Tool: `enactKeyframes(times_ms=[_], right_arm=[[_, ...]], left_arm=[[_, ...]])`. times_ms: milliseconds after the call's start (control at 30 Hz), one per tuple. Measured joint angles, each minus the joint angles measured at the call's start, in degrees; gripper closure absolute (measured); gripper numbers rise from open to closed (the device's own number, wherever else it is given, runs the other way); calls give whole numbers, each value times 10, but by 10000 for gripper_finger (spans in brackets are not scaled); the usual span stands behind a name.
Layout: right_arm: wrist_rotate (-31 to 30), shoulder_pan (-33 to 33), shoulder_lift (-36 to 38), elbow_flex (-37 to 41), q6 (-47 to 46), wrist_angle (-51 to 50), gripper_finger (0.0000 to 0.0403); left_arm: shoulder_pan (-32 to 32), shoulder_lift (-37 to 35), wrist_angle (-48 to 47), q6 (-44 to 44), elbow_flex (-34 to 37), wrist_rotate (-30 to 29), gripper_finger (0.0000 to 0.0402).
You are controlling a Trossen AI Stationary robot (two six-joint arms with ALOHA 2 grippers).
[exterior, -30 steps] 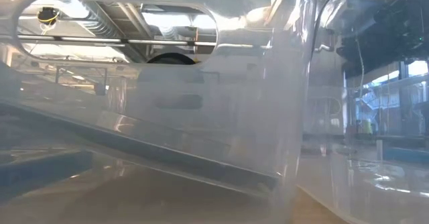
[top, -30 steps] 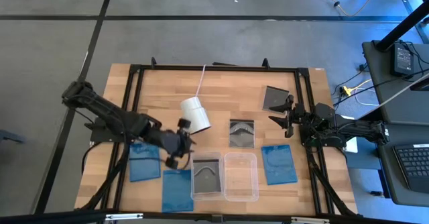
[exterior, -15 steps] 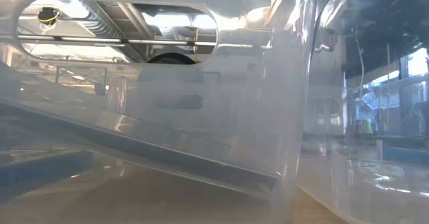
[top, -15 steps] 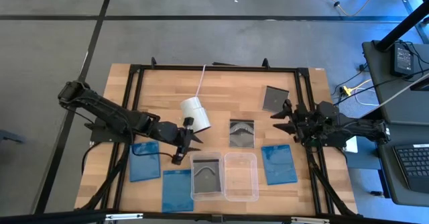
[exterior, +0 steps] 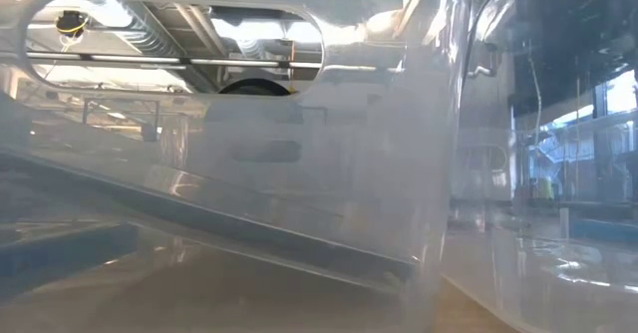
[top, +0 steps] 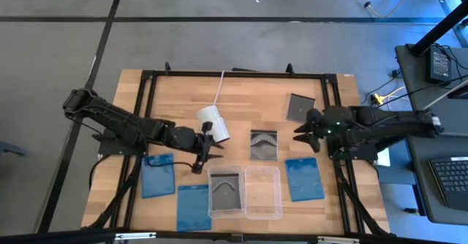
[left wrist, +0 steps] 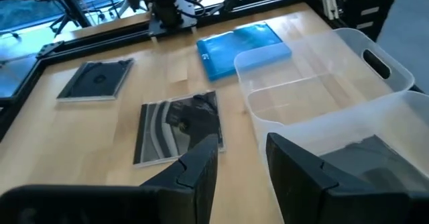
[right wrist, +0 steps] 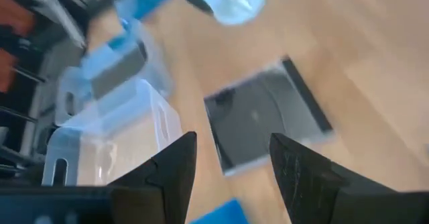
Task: Pick & place jewel cases by type
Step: Put the top right blue cd case into the right transparent bin
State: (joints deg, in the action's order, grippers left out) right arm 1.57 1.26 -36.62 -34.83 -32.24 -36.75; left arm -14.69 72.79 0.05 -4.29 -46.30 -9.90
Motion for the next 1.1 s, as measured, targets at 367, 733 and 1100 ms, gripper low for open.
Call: enactKeyframes(times_ms=[367, 733, 1100], right_arm=[[-1, 120, -235, -124, -324, -219, 210], [56, 301, -275, -124, -437, -227, 210], [41, 427, -296, -85, -654, -211, 210]], left_arm=[[6, 5, -2, -29, 0, 26, 277], [6, 85, 51, -35, 0, 63, 281], [6, 157, 139, -46, 0, 70, 279]])
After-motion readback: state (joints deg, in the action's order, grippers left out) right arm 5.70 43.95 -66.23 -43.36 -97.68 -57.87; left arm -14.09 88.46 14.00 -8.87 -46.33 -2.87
